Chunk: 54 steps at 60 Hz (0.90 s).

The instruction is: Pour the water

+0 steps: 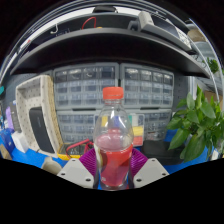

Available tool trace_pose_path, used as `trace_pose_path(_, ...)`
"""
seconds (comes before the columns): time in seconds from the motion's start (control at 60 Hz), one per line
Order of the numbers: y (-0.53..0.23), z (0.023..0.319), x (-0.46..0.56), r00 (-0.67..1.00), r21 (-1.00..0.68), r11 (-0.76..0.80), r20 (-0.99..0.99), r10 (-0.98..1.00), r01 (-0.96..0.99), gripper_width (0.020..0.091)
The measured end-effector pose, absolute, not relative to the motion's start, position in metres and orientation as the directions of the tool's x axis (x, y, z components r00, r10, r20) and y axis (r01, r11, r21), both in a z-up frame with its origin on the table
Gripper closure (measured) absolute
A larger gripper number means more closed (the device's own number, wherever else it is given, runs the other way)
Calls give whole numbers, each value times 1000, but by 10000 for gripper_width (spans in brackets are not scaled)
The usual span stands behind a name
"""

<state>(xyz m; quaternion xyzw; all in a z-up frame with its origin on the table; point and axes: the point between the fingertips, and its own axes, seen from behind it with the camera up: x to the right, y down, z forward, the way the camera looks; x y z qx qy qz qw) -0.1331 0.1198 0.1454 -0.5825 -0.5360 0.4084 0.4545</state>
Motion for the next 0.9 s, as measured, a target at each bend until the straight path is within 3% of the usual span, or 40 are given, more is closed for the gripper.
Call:
trace_pose_path(0.183, 130, 94, -133, 85, -955, 0, 26, 996, 297, 675)
trace_pose_path(0.2, 131, 95, -133, 83, -959, -1, 24, 996, 282, 655)
trace_pose_path(0.217, 131, 100, -135, 84, -967, -4, 18, 996, 253, 685)
trace_pose_path(0.3, 131, 97, -131, 83, -970, -29, -9, 996, 243, 683)
trace_pose_path(0.383, 132, 97, -128, 86, -971, -27, -6, 996, 237, 650)
trace_pose_path(0.517, 133, 94, -124, 104, -965, -29, -2, 995, 262, 574)
trace_pose_path(0.55, 135, 89, -123, 114, -959, -28, 5, 993, 282, 469)
trace_pose_path(0.583, 139, 83, -119, 130, -951, -24, 16, 991, 307, 411)
trace_pose_path(0.9, 109, 73, -44, 155, -932, -59, -3, 988, 359, 425)
